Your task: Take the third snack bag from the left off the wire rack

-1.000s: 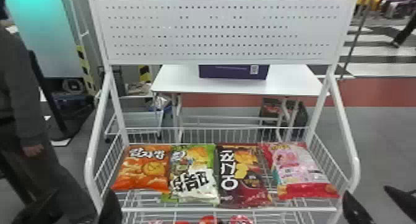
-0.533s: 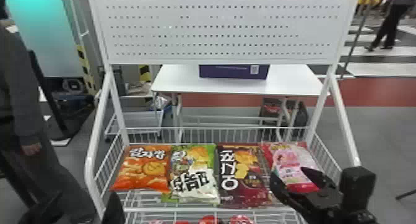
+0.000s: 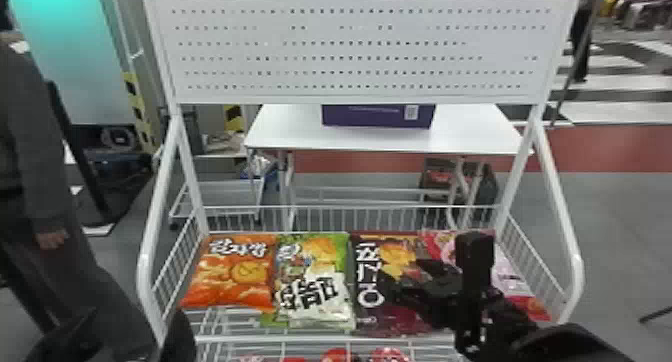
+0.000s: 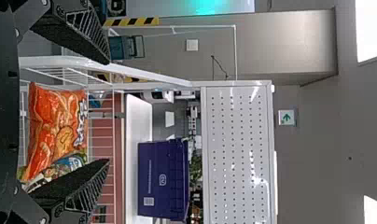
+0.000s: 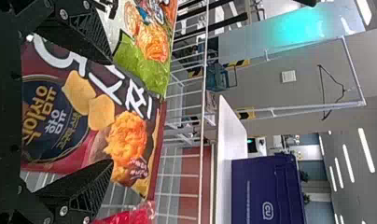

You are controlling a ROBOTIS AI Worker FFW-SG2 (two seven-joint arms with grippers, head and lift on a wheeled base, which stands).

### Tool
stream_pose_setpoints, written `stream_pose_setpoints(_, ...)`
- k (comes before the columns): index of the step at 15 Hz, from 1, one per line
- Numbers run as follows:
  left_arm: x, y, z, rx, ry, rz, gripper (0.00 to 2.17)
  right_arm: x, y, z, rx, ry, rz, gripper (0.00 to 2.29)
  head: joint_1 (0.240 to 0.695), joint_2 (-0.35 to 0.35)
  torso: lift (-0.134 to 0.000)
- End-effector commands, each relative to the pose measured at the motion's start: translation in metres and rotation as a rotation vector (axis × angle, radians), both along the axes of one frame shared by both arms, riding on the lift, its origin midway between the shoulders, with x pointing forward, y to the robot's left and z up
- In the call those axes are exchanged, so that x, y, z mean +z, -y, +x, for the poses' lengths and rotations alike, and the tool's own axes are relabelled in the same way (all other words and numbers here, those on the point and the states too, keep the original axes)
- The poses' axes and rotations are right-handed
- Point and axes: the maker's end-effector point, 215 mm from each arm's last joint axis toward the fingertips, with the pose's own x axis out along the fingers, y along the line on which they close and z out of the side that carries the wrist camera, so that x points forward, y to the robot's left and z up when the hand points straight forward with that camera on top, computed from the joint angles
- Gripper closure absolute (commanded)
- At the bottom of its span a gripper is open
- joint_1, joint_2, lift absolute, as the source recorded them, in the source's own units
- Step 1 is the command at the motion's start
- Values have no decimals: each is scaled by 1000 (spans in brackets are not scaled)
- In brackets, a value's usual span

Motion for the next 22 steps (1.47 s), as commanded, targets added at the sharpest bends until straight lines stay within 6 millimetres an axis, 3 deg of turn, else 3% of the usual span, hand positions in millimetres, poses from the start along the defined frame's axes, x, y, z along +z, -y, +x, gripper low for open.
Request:
stream_pose_setpoints(1,0,-3,1,4,0,0,144,-11,-19,3,35,-52,-27,198,499,0,0)
stream_pose_setpoints(5,1,-3,2,-1,4,2,144,-35,-25,-6,51,-131,-93,289,499,0,0)
stream_pose_setpoints(6,1,-2,2,-2,4,1,144,-39,-22,-8,50,-151,-95,593,499,0,0)
stream_pose_setpoints(7,1,-3,2,-2,2,1,144,-41,-22,-11,58,-167,-100,1372,499,0,0)
stream_pose_setpoints(8,1,-2,4,-3,3,-1,144,-40,-23,-12,58,-165,-98,1990,499,0,0)
stream_pose_setpoints(9,1,-2,4,-3,1,0,144,-35,-25,-13,62,-153,-95,2236,499,0,0)
stream_pose_setpoints(14,2,-2,4,0,3,-1,144,-19,-21,-17,44,-121,-98,2243,499,0,0)
stream_pose_setpoints(18,3,-3,4,-1,5,0,144,4,5,-19,-18,-81,-103,2240,499,0,0)
stream_pose_setpoints(20,5,-2,4,-3,7,2,144,21,18,-18,-42,-44,-98,2243,499,0,0)
stream_pose_setpoints(22,5,-2,5,-5,6,2,144,51,26,-21,-50,12,-74,2243,499,0,0)
